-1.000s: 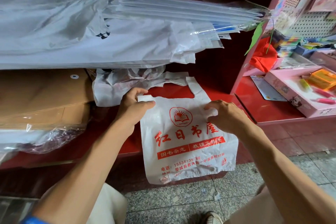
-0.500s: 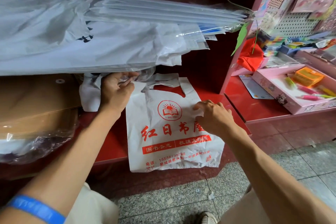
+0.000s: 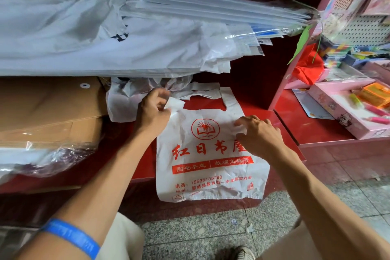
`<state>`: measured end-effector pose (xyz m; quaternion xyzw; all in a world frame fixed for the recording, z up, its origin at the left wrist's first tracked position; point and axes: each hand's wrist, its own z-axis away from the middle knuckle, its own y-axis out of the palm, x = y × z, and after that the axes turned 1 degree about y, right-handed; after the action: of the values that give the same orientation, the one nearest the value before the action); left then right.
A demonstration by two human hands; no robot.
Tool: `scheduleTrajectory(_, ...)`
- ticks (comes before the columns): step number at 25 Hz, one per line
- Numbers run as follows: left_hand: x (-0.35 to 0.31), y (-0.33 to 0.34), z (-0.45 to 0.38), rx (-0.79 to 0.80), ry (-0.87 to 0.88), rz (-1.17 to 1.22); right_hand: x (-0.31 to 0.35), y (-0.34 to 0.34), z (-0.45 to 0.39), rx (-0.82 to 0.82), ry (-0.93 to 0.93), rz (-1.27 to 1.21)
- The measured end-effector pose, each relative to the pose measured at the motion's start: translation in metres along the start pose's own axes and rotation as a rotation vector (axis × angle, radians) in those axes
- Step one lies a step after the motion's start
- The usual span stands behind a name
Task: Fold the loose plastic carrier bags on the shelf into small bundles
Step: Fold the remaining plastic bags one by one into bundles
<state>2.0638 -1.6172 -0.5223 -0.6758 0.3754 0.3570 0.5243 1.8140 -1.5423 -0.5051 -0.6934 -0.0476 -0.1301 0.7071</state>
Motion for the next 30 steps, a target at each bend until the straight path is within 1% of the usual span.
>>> scheduleTrajectory(2,-0.001,-0.001,-0.002,0.059,0.145,0.129,-0.001,0.001,0.001,0.002,-0.003,-0.002)
scheduleTrajectory(4,-0.004,0.002,-0.007,0.115,0.232,0.13,-0.003,0.003,0.001,-0.001,0.0,0.01)
scheduleTrajectory(5,-0.005,0.003,-0.008,0.112,0.25,0.123,-0.004,0.004,0.001,-0.002,0.003,0.012)
scheduleTrajectory(7,-0.005,0.006,-0.01,0.008,0.245,0.101,-0.005,0.008,0.002,-0.01,-0.012,0.037)
scheduleTrajectory(8,-0.003,0.006,-0.012,-0.058,0.218,0.049,-0.004,0.012,0.002,-0.014,-0.029,0.064)
scheduleTrajectory(9,-0.001,0.006,-0.013,-0.105,0.191,-0.054,-0.004,0.018,0.0,-0.017,-0.043,0.095)
scheduleTrajectory(10,0.0,0.005,-0.011,-0.125,0.177,-0.207,-0.003,0.024,-0.004,-0.019,-0.045,0.125)
scheduleTrajectory(11,-0.001,0.004,-0.004,-0.13,0.198,-0.347,-0.002,0.029,-0.008,-0.02,-0.043,0.146)
scheduleTrajectory(12,-0.003,0.002,0.004,-0.116,0.263,-0.436,-0.002,0.034,-0.013,-0.013,-0.038,0.158)
scheduleTrajectory(13,-0.009,0.001,0.016,-0.054,0.359,-0.462,-0.002,0.038,-0.017,-0.007,-0.037,0.166)
scheduleTrajectory(14,-0.016,-0.001,0.029,0.076,0.451,-0.449,0.0,0.039,-0.02,-0.012,-0.03,0.17)
scheduleTrajectory(15,-0.022,-0.002,0.045,0.253,0.504,-0.454,0.002,0.037,-0.022,-0.045,-0.022,0.172)
scheduleTrajectory(16,-0.027,-0.003,0.061,0.43,0.521,-0.503,0.006,0.034,-0.022,-0.107,-0.019,0.163)
scheduleTrajectory(17,-0.027,-0.003,0.072,0.556,0.526,-0.592,0.011,0.026,-0.019,-0.193,-0.043,0.145)
scheduleTrajectory(18,-0.023,-0.002,0.08,0.611,0.527,-0.682,0.016,0.018,-0.013,-0.26,-0.106,0.088)
scheduleTrajectory(19,-0.02,-0.003,0.086,0.628,0.516,-0.743,0.021,0.011,-0.004,-0.261,-0.212,-0.007)
scheduleTrajectory(20,-0.016,-0.006,0.091,0.634,0.496,-0.759,0.024,0.006,0.009,-0.166,-0.336,-0.114)
scheduleTrajectory(21,-0.013,-0.008,0.097,0.644,0.482,-0.758,0.026,0.003,0.027,0.007,-0.453,-0.167)
scheduleTrajectory(22,-0.011,-0.01,0.103,0.655,0.486,-0.782,0.026,0.005,0.043,0.169,-0.537,-0.108)
scheduleTrajectory(23,-0.008,-0.011,0.109,0.651,0.515,-0.822,0.022,0.01,0.056,0.256,-0.596,0.024)
scheduleTrajectory(24,-0.005,-0.012,0.115,0.641,0.544,-0.855,0.014,0.016,0.061,0.245,-0.632,0.13)
scheduleTrajectory(25,0.0,-0.012,0.121,0.614,0.553,-0.859,0.007,0.02,0.064,0.184,-0.633,0.165)
scheduleTrajectory(27,0.004,-0.014,0.129,0.573,0.539,-0.828,-0.007,0.018,0.063,0.11,-0.561,0.162)
scheduleTrajectory(28,0.003,-0.016,0.131,0.595,0.53,-0.849,-0.013,0.02,0.061,0.115,-0.541,0.189)
scheduleTrajectory(30,0.006,-0.02,0.133,0.653,0.49,-0.981,-0.021,0.026,0.063,0.115,-0.567,0.292)
